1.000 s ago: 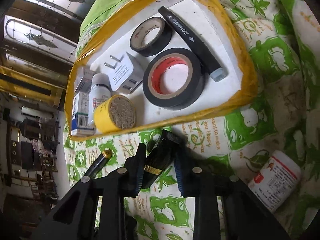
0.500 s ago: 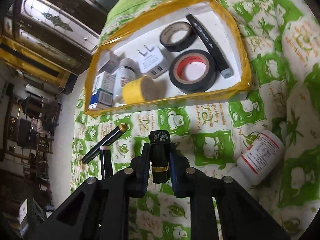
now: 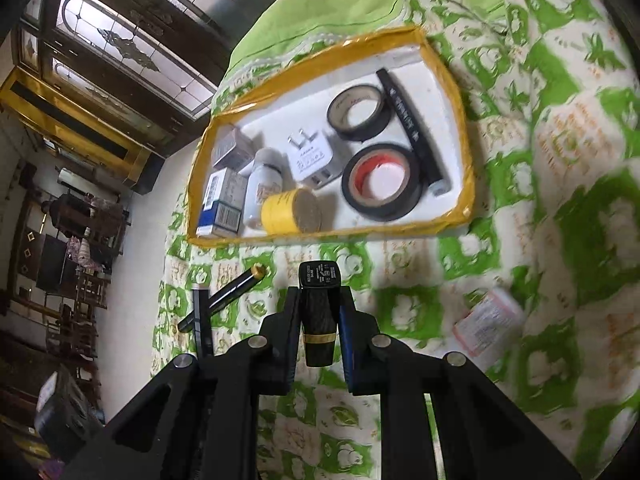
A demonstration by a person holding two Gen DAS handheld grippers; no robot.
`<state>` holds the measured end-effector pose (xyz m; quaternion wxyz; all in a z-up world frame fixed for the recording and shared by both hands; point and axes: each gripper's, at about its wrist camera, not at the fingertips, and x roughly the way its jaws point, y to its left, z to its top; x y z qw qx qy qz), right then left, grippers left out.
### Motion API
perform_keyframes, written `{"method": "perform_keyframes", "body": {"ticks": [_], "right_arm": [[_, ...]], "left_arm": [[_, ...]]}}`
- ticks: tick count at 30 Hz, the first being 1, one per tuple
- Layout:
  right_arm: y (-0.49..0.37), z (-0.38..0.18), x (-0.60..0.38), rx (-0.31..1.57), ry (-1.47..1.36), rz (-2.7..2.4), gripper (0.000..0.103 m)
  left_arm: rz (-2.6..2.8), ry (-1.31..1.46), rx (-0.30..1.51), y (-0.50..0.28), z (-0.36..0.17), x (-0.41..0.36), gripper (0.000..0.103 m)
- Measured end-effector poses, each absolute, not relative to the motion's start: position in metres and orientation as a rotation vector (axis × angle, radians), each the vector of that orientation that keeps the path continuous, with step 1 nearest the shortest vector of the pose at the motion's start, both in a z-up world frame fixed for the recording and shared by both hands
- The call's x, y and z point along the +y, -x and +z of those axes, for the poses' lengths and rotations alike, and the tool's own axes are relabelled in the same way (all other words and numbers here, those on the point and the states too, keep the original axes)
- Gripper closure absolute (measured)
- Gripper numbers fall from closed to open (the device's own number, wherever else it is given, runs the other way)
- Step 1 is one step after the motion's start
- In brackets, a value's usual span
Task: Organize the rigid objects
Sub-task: 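Carry the pen into the tray with left tool while right tool carries the tube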
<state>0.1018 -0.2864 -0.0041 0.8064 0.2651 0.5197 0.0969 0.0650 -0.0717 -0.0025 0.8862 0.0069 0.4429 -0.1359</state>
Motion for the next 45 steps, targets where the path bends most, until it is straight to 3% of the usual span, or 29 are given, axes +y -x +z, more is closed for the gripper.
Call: {"method": "perform_keyframes", "body": {"ticks": [16,35,45], "right_arm": [[-0.132,0.022,-0.33,1.0,-0.595,0.124,0.086],[-0.178,0.034,-0.339,0.934,-0.422,-0.018,0.086],[-0.221,0.006,-0.327,1.031,-0.215,-0.096,0.086]], "left_arm": [[-0.309,0.042,0.918,-0.159,0.031,-0.079,0.089],[-0.308,0.008,0.994,-0.249,-0.007,-0.097,0.089],[-0.297,-0.008,1.015,-0.267,-0.026,-0.096,0.089]]}}
